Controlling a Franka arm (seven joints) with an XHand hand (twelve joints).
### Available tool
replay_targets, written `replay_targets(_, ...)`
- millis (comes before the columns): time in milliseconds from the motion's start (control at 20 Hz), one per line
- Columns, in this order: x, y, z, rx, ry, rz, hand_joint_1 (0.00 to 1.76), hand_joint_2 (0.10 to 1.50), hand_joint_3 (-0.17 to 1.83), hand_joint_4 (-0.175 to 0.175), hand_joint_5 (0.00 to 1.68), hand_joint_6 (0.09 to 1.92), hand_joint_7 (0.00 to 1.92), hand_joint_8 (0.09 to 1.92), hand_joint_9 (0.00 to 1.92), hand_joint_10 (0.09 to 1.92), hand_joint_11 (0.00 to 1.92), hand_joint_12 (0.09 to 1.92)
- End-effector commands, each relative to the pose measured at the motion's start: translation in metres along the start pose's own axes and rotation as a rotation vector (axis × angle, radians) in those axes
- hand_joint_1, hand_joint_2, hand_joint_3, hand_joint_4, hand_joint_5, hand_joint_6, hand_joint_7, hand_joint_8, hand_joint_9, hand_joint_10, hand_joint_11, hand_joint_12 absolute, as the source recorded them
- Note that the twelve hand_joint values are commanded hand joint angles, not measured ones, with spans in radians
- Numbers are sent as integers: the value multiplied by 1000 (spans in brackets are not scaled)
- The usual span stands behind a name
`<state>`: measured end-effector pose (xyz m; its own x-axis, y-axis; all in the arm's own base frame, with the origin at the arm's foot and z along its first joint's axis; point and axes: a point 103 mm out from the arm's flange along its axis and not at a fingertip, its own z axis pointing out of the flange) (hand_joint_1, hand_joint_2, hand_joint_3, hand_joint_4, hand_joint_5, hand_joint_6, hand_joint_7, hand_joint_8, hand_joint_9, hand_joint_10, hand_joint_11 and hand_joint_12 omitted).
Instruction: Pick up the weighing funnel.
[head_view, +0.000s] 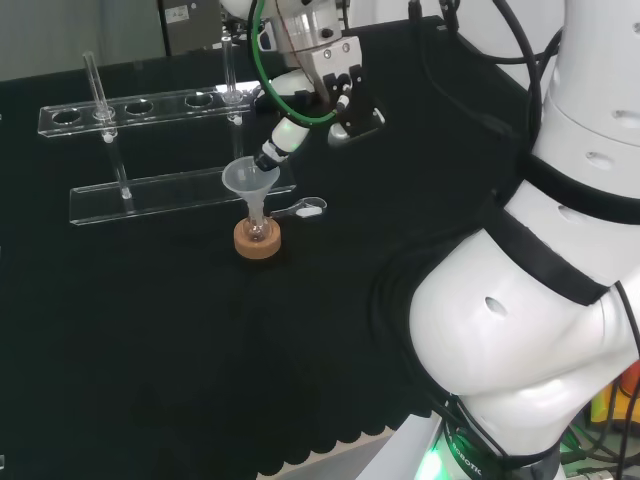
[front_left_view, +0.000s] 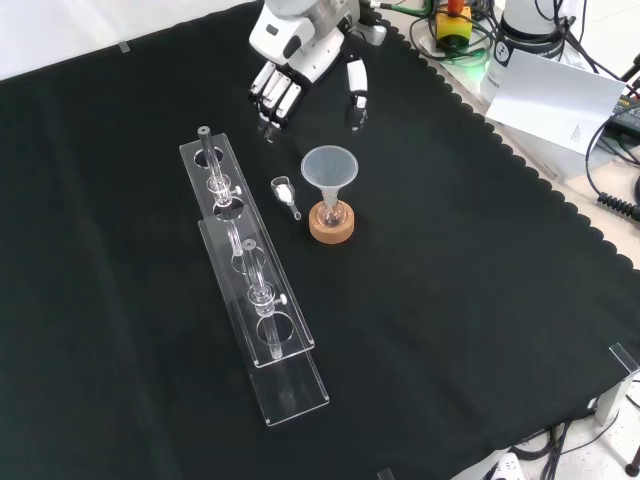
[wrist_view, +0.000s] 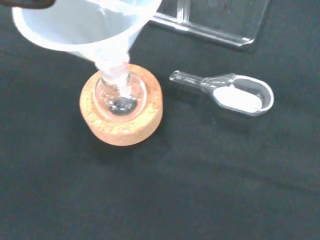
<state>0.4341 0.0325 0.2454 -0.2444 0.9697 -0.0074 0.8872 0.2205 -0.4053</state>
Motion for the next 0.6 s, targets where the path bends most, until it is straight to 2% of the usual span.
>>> replay_targets(50, -43, -14, 19, -50, -6, 23, 611, 738, 299, -60, 169, 87, 48, 658, 277, 714, 66, 1422)
replay_targets(250, -62, -18, 30, -54, 26, 52, 620, 740, 303, -61, 174, 87, 49, 663, 282, 711, 67, 1420)
replay_targets(400, -75, -21, 40, -96, 38, 69, 629, 742, 307, -61, 190, 87, 57, 670, 294, 711, 70, 1420)
replay_targets(600, -91, -22, 54, -131, 50, 76, 757, 724, 394, -63, 351, 87, 199, 698, 468, 651, 186, 1374)
